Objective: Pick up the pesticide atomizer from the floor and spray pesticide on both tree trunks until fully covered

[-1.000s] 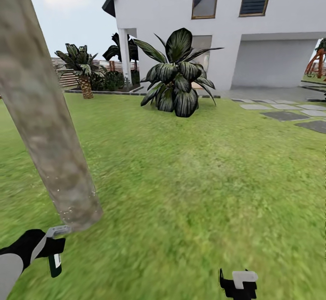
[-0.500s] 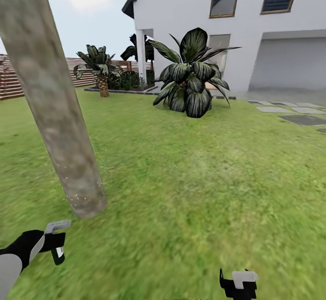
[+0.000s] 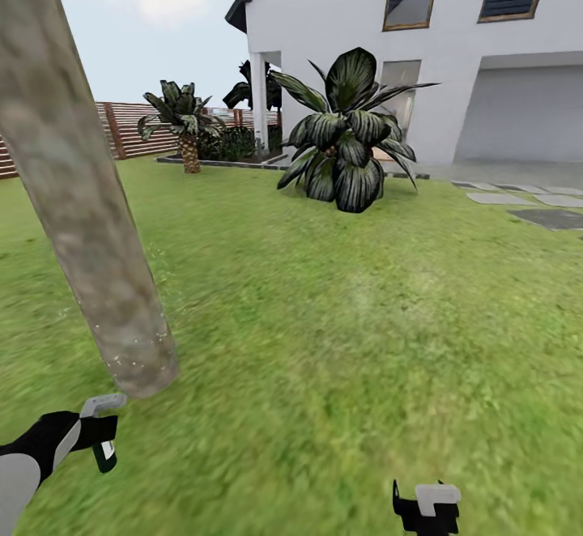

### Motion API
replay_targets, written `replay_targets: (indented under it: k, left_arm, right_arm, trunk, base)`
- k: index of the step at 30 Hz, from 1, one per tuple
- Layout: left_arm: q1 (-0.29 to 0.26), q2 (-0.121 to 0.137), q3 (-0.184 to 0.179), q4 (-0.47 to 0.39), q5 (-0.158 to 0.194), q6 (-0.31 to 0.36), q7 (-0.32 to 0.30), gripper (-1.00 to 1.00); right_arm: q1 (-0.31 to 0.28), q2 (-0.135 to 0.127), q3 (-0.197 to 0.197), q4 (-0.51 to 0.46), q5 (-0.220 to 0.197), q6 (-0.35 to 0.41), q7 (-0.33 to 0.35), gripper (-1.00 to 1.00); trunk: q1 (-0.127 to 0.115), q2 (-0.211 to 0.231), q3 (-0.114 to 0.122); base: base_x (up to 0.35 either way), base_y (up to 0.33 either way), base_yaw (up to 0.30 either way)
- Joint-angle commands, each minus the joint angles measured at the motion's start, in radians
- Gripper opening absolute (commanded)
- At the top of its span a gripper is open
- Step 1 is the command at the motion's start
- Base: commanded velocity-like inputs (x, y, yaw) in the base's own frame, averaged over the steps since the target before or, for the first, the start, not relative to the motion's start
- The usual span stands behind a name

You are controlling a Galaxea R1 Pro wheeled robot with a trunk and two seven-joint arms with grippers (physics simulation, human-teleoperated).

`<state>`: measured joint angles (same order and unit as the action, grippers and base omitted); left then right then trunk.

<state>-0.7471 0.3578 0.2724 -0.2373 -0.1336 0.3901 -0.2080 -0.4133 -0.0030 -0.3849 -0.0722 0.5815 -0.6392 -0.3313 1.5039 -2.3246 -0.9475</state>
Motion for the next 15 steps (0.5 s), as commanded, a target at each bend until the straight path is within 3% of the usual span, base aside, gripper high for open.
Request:
replay_targets:
  k: [1,6,15]
  left_arm:
    - [0.0,0.0,0.008,-0.002,-0.011,0.006,-0.007,-1.0]
    - [-0.001,0.0,0.008,-0.002,-0.009,0.004,-0.008,-1.0]
    - [0.0,0.0,0.008,-0.002,-0.009,0.003,-0.008,-1.0]
  right_arm:
    - [-0.001,0.0,-0.005,0.002,0.011,-0.002,-0.006,1.0]
    - [-0.001,0.0,-0.005,0.002,0.011,-0.002,-0.006,1.0]
    - [-0.001,0.0,-0.005,0.002,0.011,-0.002,-0.006,1.0]
  trunk:
    - [0.0,0.0,-0.001]
    - [0.0,0.0,-0.001]
    - [0.0,0.0,-0.001]
  base:
    - [0.259,-0.173,0.0]
    - [0.26,-0.172,0.088]
    - [0.27,-0.167,0.271]
